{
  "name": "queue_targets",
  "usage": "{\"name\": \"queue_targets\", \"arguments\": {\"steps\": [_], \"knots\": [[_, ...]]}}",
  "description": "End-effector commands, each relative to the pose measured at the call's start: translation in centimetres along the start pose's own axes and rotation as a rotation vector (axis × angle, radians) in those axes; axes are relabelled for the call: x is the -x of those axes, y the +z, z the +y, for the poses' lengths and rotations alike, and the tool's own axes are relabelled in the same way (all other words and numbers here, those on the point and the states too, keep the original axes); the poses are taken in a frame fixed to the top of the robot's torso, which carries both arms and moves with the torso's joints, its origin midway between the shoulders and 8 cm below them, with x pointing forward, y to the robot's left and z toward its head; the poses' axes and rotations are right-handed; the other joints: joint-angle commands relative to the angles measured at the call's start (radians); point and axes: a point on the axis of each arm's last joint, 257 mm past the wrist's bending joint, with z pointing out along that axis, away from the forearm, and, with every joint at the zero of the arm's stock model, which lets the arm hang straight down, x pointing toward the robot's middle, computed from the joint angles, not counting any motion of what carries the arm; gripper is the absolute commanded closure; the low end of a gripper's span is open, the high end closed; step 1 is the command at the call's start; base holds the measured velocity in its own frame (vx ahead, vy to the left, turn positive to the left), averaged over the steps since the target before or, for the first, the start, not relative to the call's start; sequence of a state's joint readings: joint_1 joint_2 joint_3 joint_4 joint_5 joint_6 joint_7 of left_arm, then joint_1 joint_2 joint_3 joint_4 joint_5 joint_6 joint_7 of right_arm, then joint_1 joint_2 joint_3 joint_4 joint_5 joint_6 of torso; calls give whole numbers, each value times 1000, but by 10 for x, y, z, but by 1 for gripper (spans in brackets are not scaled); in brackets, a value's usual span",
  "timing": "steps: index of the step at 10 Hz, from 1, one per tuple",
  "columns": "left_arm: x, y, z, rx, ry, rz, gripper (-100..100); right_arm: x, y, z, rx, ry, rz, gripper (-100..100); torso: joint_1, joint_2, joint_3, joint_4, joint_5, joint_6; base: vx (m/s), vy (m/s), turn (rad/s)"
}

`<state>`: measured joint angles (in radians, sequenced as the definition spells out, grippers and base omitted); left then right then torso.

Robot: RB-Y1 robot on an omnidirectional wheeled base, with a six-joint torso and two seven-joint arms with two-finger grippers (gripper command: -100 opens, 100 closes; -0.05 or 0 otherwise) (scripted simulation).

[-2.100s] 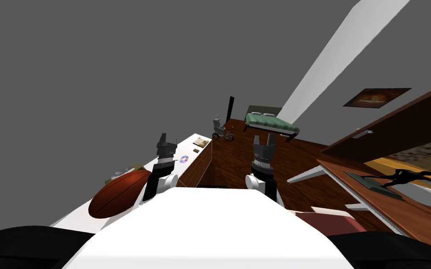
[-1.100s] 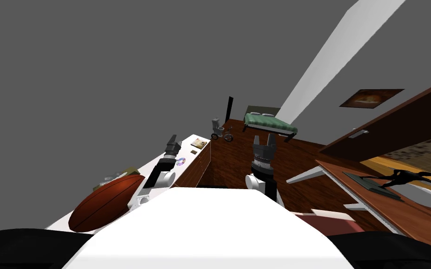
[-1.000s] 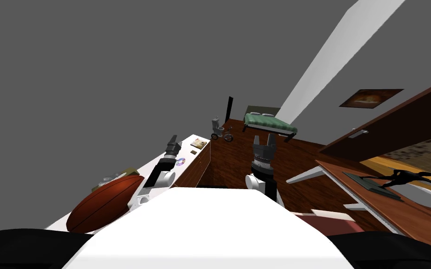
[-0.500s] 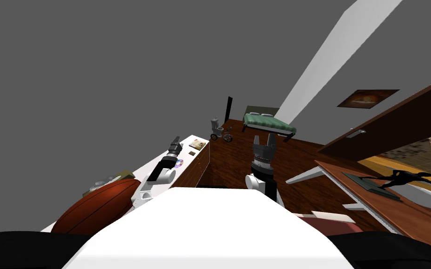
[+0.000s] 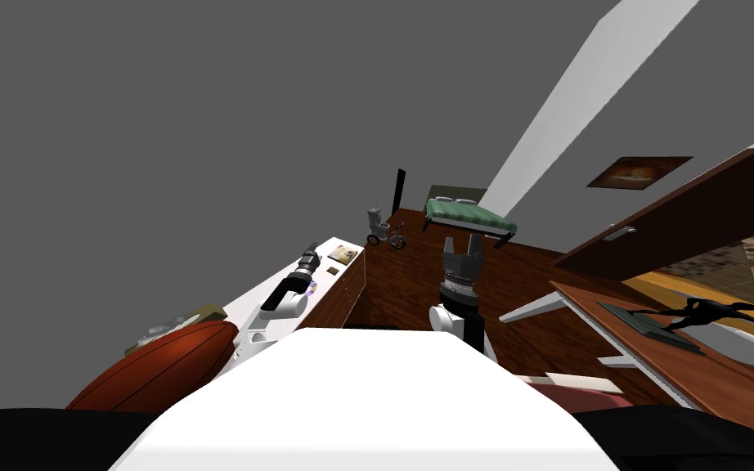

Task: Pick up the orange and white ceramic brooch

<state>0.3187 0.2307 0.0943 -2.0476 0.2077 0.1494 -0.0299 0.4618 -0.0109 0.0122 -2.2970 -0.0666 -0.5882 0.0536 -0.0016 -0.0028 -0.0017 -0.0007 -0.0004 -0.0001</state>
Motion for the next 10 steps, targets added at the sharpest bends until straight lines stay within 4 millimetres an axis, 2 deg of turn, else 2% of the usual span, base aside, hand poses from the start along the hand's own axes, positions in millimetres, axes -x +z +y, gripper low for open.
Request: {"name": "queue_targets", "arguments": {"steps": [1, 4, 6, 10], "knots": [[1, 2, 8, 35, 1, 1, -100, 0, 0, 0, 0, 0, 0, 0, 0, 0, 0, 0, 0, 0, 17, -9, 1], [2, 11, 36, 129, 0, 8, -100, 0, 0, 0, 0, 0, 0, 0, 1, 0, 0, 0, 0, 0, 37, -23, -26], [2, 10, 46, 170, 0, 10, -100, 0, 0, 0, 0, 0, 0, 0, 0, 0, 0, 0, 0, 0, 31, -16, -5], [1, 13, 81, 299, -1, 23, -100, 0, 0, 0, 0, 0, 0, 0, 0, 0, 0, 0, 0, 0, 39, -19, -25]]}}
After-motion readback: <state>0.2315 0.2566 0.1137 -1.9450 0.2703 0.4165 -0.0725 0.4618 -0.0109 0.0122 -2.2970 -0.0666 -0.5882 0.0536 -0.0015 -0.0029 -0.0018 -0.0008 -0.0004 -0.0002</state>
